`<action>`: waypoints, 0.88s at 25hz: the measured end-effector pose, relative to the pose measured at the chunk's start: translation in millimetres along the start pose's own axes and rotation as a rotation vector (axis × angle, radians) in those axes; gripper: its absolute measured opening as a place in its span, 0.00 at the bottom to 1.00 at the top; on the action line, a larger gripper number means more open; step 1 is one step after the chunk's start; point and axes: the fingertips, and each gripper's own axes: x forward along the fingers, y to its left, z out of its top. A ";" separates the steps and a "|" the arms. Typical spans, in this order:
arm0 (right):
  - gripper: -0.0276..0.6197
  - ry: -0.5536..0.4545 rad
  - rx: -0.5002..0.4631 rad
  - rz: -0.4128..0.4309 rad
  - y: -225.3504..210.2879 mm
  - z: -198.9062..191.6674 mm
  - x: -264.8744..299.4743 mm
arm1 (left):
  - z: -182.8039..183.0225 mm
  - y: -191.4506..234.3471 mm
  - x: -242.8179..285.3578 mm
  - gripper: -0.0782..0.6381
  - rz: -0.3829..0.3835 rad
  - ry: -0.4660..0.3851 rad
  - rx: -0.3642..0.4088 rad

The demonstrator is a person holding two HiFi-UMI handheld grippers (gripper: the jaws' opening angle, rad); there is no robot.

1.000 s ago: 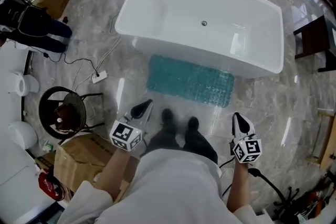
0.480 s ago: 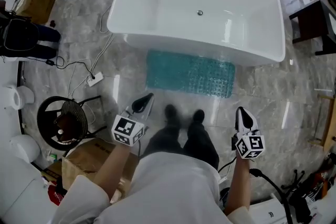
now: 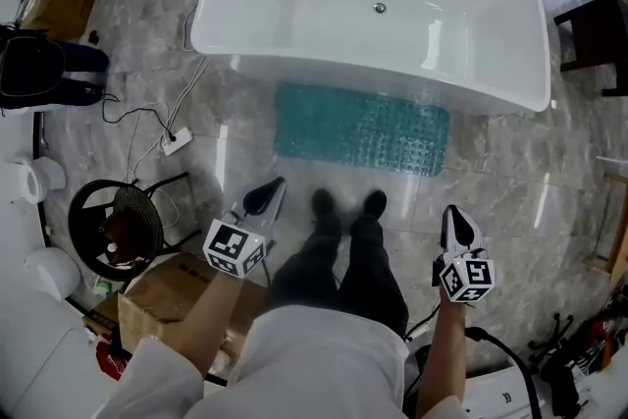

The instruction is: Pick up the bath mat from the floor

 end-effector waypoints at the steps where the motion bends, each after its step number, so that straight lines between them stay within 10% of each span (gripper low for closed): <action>1: 0.05 0.013 -0.007 -0.002 -5.4 -5.7 6.9 | -3.4 2.0 7.1 0.11 0.002 -0.002 -0.007; 22: 0.05 0.146 -0.060 0.023 -120.1 -134.0 158.8 | -141.5 44.2 165.6 0.11 0.055 0.082 0.007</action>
